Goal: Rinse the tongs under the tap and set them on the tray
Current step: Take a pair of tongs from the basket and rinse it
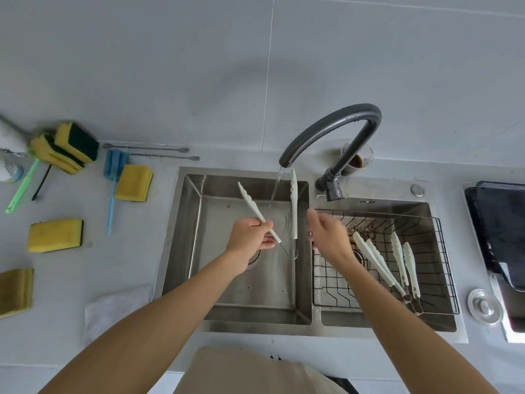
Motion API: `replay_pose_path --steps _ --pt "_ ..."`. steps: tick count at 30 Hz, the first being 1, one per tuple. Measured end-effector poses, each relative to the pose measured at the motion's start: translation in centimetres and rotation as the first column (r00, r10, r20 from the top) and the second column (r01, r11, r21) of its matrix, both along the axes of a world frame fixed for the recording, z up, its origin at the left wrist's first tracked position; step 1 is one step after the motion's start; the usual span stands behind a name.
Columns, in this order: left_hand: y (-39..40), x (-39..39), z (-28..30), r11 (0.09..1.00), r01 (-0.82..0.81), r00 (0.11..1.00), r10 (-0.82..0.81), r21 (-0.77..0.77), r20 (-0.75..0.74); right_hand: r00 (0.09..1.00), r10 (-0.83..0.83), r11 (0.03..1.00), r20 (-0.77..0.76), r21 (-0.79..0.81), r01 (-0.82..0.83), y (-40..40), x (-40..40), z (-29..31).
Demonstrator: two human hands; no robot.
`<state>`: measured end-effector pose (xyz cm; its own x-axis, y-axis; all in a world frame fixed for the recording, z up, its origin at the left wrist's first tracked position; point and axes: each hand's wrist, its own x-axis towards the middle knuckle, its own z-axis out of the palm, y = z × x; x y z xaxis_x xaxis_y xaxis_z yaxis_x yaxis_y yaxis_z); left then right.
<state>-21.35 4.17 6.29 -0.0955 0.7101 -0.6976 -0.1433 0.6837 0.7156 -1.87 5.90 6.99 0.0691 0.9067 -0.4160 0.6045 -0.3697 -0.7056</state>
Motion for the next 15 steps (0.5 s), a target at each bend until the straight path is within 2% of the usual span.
replay_pose_path --steps 2,3,6,9,15 --pt "0.4 0.4 0.7 1.000 0.005 1.000 -0.005 0.021 0.011 0.992 0.054 0.991 -0.118 -0.114 -0.067 -0.6 -1.7 0.0" --pt "0.5 0.7 1.0 0.999 0.012 1.000 -0.013 0.033 0.013 0.983 0.026 0.986 -0.182 -0.160 -0.056 -0.7 -2.4 0.0" --pt "0.4 0.9 1.6 0.997 0.041 0.999 -0.040 0.068 -0.007 0.920 -0.165 0.961 -0.355 -0.269 0.068 -1.1 -4.2 0.4" --pt "0.6 0.8 1.6 0.994 0.042 0.999 -0.040 0.102 -0.019 0.901 -0.276 0.947 -0.336 -0.254 0.195 -1.1 -4.9 0.5" --pt "3.0 1.2 1.4 0.978 0.033 0.995 -0.011 0.208 -0.103 0.905 -0.305 0.951 -0.297 -0.147 0.272 -2.7 -4.5 0.9"
